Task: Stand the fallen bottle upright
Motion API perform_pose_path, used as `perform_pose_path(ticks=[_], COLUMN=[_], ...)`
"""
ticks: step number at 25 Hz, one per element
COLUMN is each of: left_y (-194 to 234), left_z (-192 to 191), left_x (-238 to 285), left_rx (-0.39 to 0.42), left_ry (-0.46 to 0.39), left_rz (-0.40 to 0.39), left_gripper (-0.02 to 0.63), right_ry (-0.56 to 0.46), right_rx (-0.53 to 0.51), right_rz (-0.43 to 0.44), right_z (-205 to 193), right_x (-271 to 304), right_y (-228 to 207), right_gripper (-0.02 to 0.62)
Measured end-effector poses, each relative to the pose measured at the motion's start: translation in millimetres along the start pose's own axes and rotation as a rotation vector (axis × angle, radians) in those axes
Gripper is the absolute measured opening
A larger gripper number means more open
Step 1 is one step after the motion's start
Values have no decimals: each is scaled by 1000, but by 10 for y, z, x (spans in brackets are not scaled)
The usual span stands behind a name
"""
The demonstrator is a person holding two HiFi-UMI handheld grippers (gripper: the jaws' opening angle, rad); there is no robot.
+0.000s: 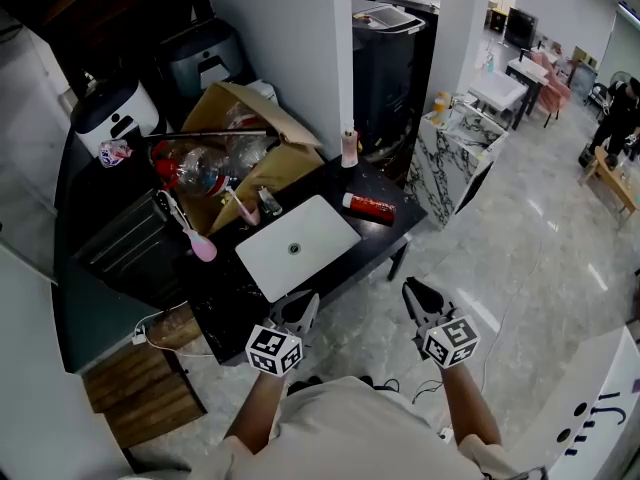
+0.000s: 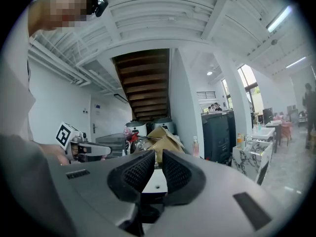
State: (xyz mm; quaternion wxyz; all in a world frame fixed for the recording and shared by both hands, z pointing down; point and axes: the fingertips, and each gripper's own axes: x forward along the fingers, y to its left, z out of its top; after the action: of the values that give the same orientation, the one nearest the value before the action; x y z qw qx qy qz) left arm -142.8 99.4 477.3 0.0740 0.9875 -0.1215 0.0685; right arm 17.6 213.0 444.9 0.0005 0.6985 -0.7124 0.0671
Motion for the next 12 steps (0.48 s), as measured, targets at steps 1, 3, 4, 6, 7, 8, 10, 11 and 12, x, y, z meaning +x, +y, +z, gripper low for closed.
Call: perform_pose_path(ticks=[1, 3, 4, 6, 7, 8, 10, 11, 12], left_y=[-15, -46, -61, -89, -102, -114, -139, -155, -172], left_z=[-7, -29, -45, -78, -92, -107, -134, -147, -160], left_x=[0, 2, 1, -4, -6, -5, 8, 16, 22], left_rx=[-1, -2, -3, -5, -6, -7, -12, -14, -16], left_ry=[-1, 1, 2, 4, 5, 6, 6, 6, 7], left_rz=[4, 11, 15, 23, 27, 32, 41, 45, 48], left_gripper=[8, 8, 8, 8, 8, 8, 8, 8, 6], right_ry=[1, 2, 2, 4, 7, 9, 12, 11, 10], right_rx=[1, 6, 8, 11, 12, 11, 12, 13, 16], right_rz=[5, 12, 13, 17, 21, 25, 34, 38, 40], right_z=[-7, -22, -31, -53, -66, -78, -96, -101, -103], right_x=[-8, -26, -38, -60, -70, -79, -101, -114, -127], right_y=[-9, -28, -37, -50, -56, -64, -90, -107, -123], right_gripper=[53, 83, 111, 123, 133, 146, 171, 180, 189])
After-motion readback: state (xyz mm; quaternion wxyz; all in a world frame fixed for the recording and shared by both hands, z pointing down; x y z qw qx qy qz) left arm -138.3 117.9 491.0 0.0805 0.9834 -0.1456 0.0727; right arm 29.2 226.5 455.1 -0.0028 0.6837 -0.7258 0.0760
